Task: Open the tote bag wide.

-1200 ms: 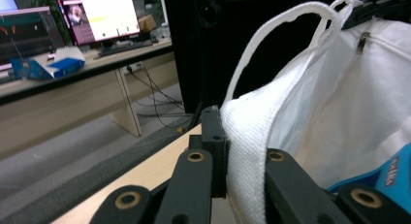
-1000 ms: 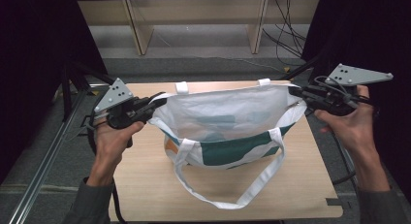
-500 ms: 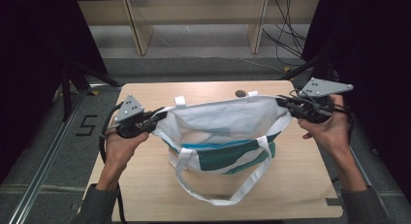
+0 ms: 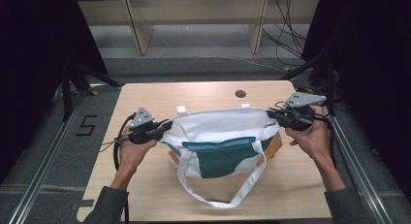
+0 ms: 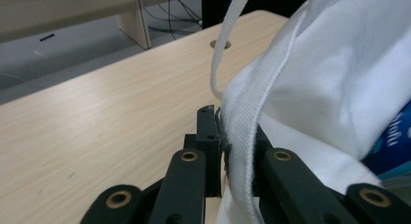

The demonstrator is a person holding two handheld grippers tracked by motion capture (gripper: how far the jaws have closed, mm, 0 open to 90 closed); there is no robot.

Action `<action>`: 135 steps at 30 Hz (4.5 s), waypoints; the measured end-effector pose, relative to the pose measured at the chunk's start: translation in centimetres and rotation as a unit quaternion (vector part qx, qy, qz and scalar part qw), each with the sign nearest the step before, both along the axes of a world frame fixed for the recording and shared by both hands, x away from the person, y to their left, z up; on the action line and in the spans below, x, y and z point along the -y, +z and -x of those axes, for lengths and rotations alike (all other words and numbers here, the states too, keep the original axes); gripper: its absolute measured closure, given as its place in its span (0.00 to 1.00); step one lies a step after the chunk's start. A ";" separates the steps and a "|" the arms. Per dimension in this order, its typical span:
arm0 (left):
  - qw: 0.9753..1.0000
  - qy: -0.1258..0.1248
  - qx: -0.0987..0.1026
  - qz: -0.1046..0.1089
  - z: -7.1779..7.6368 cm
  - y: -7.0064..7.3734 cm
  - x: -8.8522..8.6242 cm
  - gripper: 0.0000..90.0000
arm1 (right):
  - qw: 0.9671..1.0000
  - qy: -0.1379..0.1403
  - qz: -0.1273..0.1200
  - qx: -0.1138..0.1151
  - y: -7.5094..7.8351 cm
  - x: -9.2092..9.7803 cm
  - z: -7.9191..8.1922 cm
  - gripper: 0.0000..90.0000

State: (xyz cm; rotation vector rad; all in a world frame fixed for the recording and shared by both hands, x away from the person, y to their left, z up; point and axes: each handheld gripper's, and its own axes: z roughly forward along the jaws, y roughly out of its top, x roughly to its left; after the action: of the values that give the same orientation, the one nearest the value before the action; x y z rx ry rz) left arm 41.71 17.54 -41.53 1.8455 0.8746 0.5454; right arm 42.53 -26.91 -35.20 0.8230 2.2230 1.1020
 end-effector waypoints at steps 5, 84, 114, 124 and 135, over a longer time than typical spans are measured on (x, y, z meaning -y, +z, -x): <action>1.000 0.004 -0.014 -0.006 -1.8 -2.1 0.6 0.92 | 1.000 -0.013 0.000 -0.029 -2.4 -0.1 -1.4 0.98; 0.981 0.060 -0.182 0.019 -4.1 -9.3 0.2 0.56 | 0.976 0.060 0.110 -0.179 -13.1 -6.6 3.8 0.99; 0.989 -0.108 -0.102 0.000 3.4 -3.3 6.2 0.61 | 0.976 0.076 0.074 -0.192 -12.7 -5.9 4.2 0.97; 0.981 -0.108 -0.125 -0.100 3.8 -9.1 6.9 0.78 | 0.979 0.072 0.084 -0.171 -13.3 -6.1 4.0 0.98; 0.983 -0.074 -0.109 -0.129 2.2 -8.9 7.2 0.77 | 0.982 0.055 0.072 -0.163 -13.5 -6.5 3.1 0.98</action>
State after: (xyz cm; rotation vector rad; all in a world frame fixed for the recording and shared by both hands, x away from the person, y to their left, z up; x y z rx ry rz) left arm 39.51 10.38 -50.43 2.2201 0.8304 0.3801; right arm 39.44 -20.40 -48.70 0.8780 2.6133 0.8919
